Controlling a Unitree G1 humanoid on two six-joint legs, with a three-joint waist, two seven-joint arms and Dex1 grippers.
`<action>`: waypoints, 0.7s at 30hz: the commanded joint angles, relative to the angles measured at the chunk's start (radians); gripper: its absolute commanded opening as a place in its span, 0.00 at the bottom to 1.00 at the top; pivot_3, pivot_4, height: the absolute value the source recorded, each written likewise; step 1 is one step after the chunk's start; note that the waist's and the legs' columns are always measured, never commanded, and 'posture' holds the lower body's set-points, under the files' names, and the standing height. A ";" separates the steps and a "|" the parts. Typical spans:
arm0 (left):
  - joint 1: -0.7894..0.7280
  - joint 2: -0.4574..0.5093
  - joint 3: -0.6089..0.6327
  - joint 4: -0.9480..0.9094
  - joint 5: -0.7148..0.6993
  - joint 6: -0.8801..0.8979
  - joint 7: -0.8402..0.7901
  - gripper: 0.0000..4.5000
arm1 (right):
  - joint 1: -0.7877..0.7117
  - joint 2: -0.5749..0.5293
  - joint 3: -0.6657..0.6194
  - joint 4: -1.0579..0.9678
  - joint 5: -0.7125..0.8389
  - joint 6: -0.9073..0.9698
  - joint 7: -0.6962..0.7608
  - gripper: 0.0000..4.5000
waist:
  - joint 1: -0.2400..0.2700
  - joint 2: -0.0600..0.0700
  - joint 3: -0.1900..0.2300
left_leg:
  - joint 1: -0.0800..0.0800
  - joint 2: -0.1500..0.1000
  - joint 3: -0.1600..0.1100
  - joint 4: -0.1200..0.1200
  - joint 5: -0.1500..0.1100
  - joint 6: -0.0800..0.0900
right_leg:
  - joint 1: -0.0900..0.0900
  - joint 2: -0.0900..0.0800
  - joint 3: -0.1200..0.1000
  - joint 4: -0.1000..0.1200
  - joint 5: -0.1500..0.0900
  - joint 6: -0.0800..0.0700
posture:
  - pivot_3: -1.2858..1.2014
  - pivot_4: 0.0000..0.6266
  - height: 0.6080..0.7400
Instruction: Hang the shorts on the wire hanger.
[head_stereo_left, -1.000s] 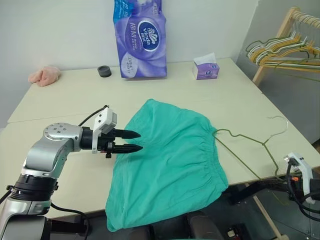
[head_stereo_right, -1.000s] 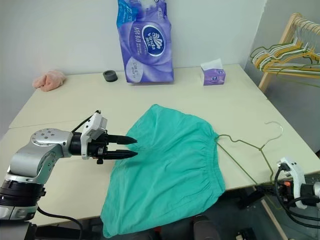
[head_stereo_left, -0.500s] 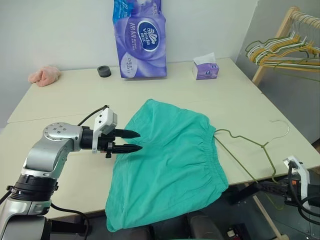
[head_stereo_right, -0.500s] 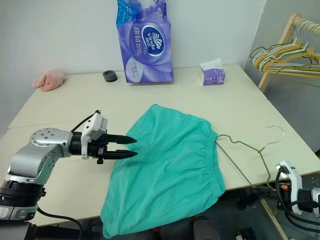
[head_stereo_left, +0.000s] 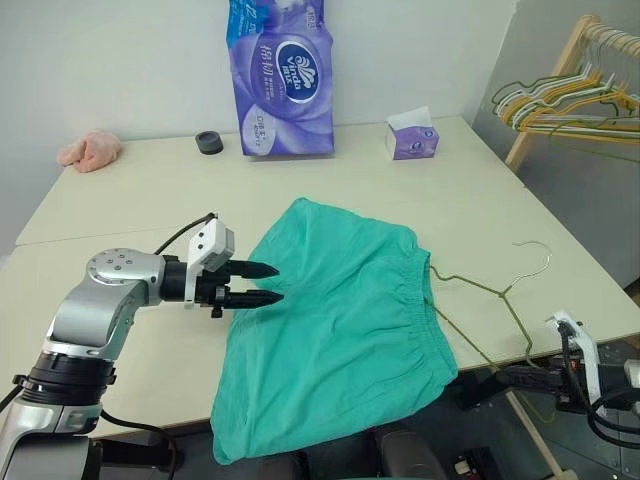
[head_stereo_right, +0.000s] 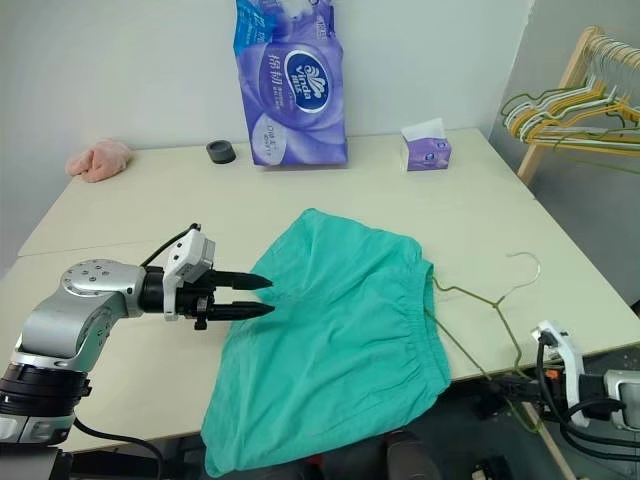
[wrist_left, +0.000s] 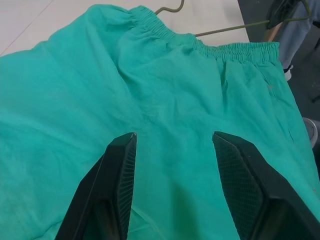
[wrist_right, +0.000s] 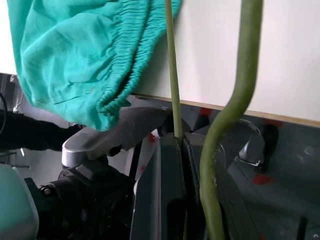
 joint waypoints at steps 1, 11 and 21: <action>-0.004 0.008 0.016 -0.014 -0.001 -0.010 0.004 0.57 | -0.068 0.023 0.018 0.010 0.041 0.026 -0.020 0.00 | 0.000 0.000 0.000 | 0.000 0.000 0.000 0.000 0.000 0.000 | 0.000 0.000 0.000 0.000 0.000 0.000 | 0.42 0.12 1.00; -0.002 0.005 0.012 -0.013 0.008 -0.020 0.011 0.57 | -0.305 0.137 0.081 0.179 0.048 0.202 -0.160 0.00 | 0.000 0.000 0.000 | 0.000 0.000 0.000 0.000 0.000 0.000 | 0.000 0.000 0.000 0.000 0.000 0.000 | 0.43 0.12 1.00; 0.013 -0.007 0.015 -0.029 0.008 -0.024 0.038 0.57 | -0.541 0.375 0.014 0.323 0.020 0.281 -0.392 0.00 | 0.000 0.000 0.000 | 0.000 0.000 0.000 0.000 0.000 0.000 | -0.001 0.000 0.001 0.001 0.002 -0.003 | 0.43 0.12 1.00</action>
